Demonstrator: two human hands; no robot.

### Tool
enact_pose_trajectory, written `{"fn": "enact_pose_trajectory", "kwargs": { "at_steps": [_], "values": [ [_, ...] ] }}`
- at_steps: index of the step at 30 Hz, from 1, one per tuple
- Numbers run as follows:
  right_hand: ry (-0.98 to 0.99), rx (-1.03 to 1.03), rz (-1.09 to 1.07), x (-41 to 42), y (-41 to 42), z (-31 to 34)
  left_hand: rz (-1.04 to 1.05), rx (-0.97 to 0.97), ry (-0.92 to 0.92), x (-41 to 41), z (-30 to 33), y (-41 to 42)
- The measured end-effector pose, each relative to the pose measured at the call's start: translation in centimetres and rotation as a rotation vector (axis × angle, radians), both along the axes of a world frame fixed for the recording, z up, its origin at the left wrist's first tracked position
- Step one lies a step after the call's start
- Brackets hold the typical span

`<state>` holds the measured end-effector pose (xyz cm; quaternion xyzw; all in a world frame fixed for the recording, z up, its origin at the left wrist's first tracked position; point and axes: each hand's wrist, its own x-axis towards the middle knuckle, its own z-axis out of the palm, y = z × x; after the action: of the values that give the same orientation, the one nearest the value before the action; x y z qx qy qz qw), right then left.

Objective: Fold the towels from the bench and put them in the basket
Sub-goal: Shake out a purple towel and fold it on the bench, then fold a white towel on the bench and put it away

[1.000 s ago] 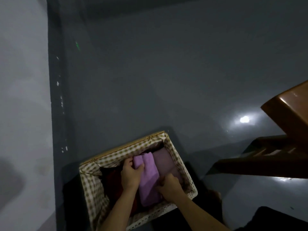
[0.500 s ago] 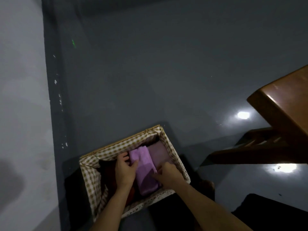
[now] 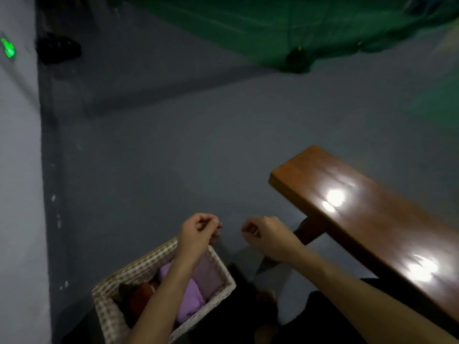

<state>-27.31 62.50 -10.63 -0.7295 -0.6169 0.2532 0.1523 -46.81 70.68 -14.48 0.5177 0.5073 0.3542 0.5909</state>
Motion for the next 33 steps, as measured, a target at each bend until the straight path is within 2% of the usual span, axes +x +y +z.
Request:
{"fn": "enact_pose_trajectory", "kwargs": {
  "at_steps": [6, 12, 17, 25, 33],
  "values": [
    [-0.241, 0.215, -0.202, 9.0, -11.0, 10.5, -0.277, 0.101, -0.152, 10.2, 12.0, -7.0],
    [-0.47, 0.236, -0.445, 16.7, -25.1, 14.5, -0.594, 0.133, -0.195, 21.6, 18.2, -17.5],
    [-0.526, 0.126, -0.696, 21.9, -38.7, 12.8, -0.903, 0.156, -0.123, 30.6, 18.5, -28.0],
    [-0.495, -0.122, -1.08, 25.4, -59.8, 7.9, -1.304, 0.162, -0.005, 41.4, 15.6, -44.6],
    [-0.303, -0.21, -1.539, 27.9, -74.4, 3.8, -1.585, 0.306, 0.127, 47.0, 11.4, -59.6]
  ]
}}
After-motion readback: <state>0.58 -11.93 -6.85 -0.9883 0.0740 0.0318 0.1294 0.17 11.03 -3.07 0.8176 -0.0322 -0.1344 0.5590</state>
